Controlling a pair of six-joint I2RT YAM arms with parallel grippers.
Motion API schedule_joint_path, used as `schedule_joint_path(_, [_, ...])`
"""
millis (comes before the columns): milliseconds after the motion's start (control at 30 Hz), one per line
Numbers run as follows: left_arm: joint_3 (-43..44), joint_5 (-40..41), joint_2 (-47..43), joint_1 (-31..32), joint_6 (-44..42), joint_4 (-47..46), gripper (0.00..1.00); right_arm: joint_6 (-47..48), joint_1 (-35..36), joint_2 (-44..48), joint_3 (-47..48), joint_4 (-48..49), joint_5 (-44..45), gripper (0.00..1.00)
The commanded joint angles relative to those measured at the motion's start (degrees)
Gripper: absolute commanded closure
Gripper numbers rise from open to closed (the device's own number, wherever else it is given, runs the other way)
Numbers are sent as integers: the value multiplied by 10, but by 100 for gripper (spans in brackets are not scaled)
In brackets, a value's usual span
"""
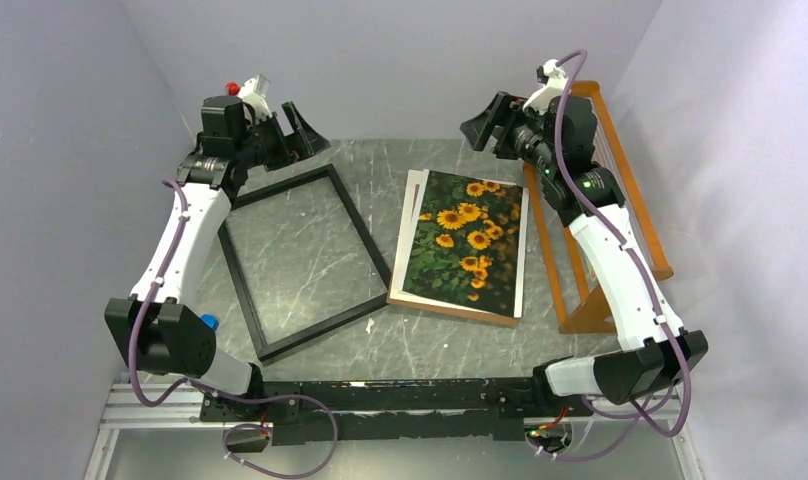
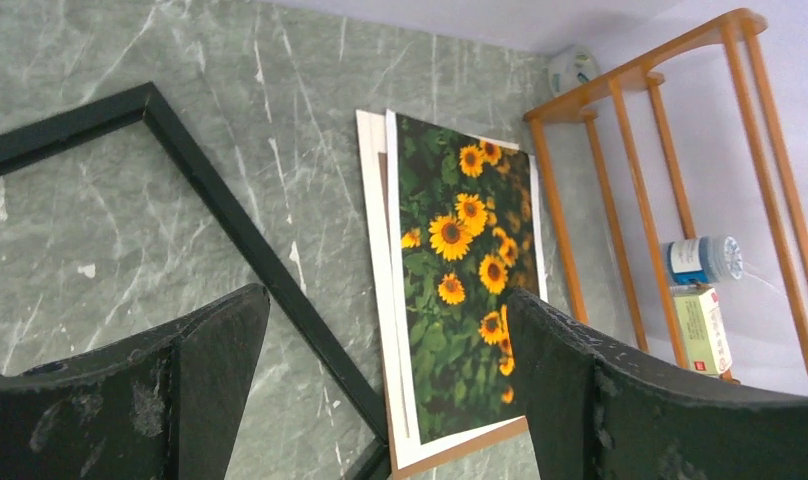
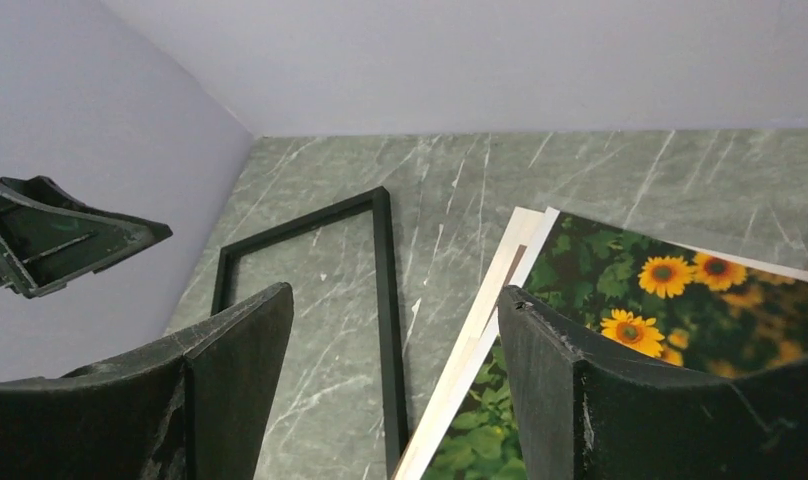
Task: Put the photo into the frame
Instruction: Adjust the photo frame at the center of the board.
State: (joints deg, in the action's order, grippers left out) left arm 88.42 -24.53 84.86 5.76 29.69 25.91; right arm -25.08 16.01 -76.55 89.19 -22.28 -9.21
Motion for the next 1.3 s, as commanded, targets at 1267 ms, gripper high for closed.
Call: schedule_joint_path(1267, [116, 218, 423, 165, 178, 220, 38, -203, 49, -262, -131, 66, -161, 49])
